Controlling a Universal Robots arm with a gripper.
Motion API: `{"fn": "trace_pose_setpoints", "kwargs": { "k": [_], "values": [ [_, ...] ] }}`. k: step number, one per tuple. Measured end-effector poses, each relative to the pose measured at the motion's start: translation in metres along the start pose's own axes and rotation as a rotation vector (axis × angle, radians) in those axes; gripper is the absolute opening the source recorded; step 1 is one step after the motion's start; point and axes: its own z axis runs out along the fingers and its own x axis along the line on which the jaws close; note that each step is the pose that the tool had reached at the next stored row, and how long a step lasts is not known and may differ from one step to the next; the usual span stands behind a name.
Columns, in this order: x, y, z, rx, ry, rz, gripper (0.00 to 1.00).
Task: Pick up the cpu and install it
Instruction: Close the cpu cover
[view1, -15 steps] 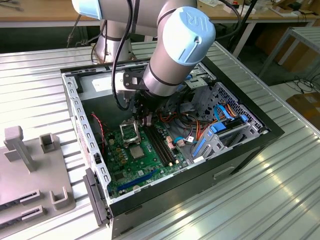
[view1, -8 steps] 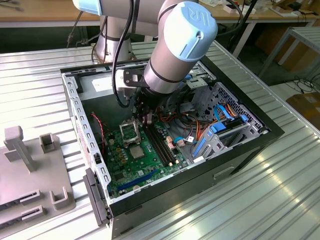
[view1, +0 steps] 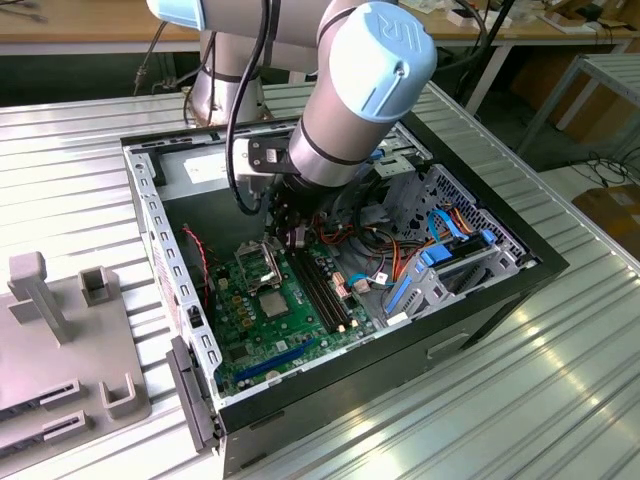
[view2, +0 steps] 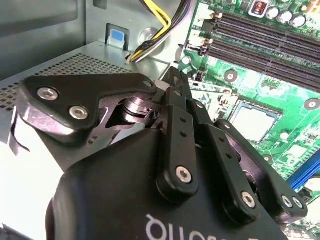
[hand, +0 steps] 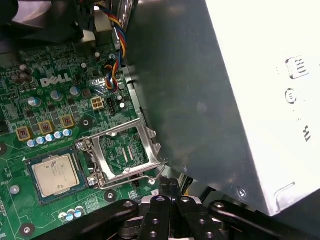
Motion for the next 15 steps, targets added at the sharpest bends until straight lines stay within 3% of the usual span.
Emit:
{"fn": "trace_pose_setpoints", "kwargs": {
  "k": [4, 15],
  "values": [
    [-0.0012, -0.0086, 0.0046, -0.0050, 0.0033, -0.017, 0.11],
    [0.0002, -0.0099, 0.0172, -0.0051, 0.0033, -0.018, 0.11]
  ]
}}
